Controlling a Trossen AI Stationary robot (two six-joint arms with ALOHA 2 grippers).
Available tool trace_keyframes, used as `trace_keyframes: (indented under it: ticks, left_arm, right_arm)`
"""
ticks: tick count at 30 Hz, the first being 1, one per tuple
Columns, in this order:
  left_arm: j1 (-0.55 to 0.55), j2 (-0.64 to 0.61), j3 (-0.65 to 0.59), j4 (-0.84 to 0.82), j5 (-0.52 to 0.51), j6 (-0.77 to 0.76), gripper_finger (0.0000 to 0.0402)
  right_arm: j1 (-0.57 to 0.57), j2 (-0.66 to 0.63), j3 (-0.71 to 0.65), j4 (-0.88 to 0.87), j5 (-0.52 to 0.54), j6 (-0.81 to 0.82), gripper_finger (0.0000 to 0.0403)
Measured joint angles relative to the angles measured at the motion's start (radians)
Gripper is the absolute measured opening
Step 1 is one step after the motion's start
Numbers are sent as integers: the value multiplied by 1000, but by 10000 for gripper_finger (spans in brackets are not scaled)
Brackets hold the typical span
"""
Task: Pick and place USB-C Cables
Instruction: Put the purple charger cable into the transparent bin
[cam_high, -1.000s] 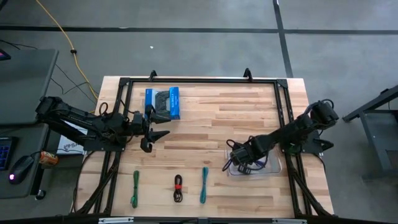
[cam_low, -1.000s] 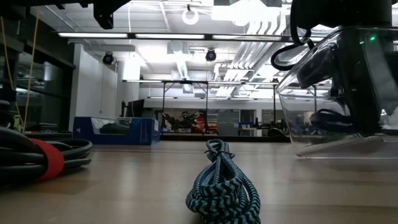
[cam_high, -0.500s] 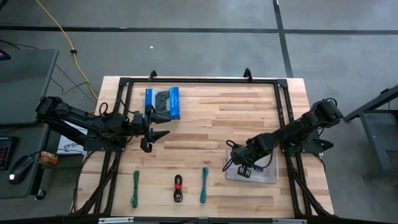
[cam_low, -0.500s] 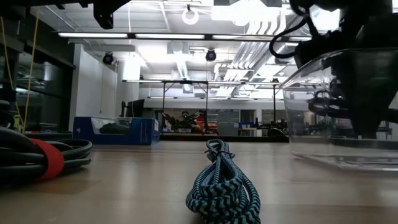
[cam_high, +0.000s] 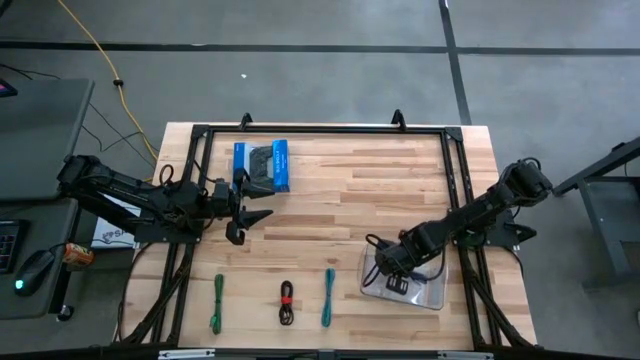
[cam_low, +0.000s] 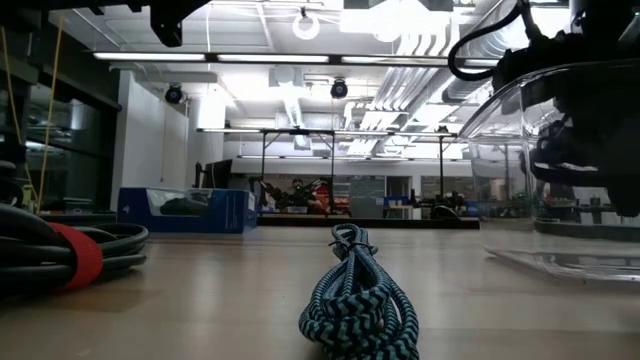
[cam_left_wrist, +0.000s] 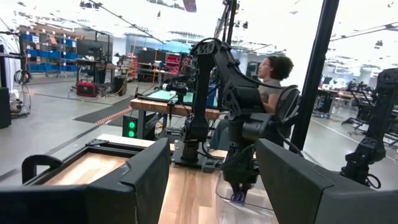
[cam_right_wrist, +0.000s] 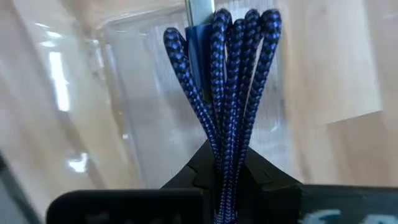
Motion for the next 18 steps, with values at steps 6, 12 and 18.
trace_keyframes:
  ticks: [6,12,18]
  left_arm:
    - [0,0,0,0,0,0,220]
    - [0,0,0,0,0,18,220]
    - [0,0,0,1,0,18,220]
  right_arm:
    - [-3,-4,1,-15,59,-59,12]
    - [1,-34,59,-70,99,-62,12]
    - [25,-37,106,-42,71,-36,12]
